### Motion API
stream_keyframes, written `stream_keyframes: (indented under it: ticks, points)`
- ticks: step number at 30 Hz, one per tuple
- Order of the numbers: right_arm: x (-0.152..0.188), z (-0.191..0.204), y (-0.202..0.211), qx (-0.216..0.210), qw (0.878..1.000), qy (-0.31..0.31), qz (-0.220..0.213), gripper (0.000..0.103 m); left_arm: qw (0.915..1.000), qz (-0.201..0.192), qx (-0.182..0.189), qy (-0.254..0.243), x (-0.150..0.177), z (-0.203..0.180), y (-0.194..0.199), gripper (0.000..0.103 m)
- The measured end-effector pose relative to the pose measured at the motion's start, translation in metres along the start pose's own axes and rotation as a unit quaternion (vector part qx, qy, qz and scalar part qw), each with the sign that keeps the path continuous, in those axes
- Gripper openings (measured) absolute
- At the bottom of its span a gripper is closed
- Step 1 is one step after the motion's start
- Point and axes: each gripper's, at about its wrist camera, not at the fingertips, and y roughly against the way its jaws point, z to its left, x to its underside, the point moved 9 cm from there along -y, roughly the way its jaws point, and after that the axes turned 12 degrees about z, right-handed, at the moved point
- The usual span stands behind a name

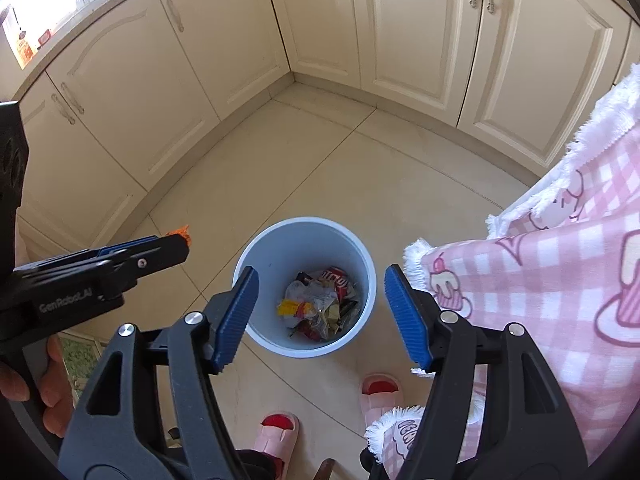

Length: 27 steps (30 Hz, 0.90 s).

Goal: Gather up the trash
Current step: 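Open both tools to drop the peel and wrapper into the bin, then move both tools back over the table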

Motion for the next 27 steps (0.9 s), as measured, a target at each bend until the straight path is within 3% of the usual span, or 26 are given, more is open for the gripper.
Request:
stream_keyframes:
  ticks: [9,10,11,13,27]
  points:
    - [-0.002,-0.006,0.005,-0.006,1.0,-0.008,-0.008,0.067,0.9998,-0.016,-0.003,-0.007,-0.011,-0.02,0.004,0.035]
    - [-0.002,-0.004,0.004,-0.006,1.0,-0.008,-0.008,0.067,0.9997,-0.022,-0.005,-0.007,-0.013,-0.021,0.006,0.038]
    - [-0.001,-0.005,0.005,-0.006,1.0,-0.008,-0.009,0.067,0.9996,-0.025,-0.007,-0.007,-0.013,-0.021,0.008,0.052]
    - [-0.001,-0.005,0.007,-0.007,1.0,-0.009,-0.01,0.067,0.9992,-0.038,-0.016,-0.002,-0.015,-0.021,0.014,0.062]
    - [0.004,0.009,0.056,-0.015,0.999,0.001,-0.036,0.067,0.9972,-0.069,-0.03,-0.005,0.001,-0.029,0.07,0.062]
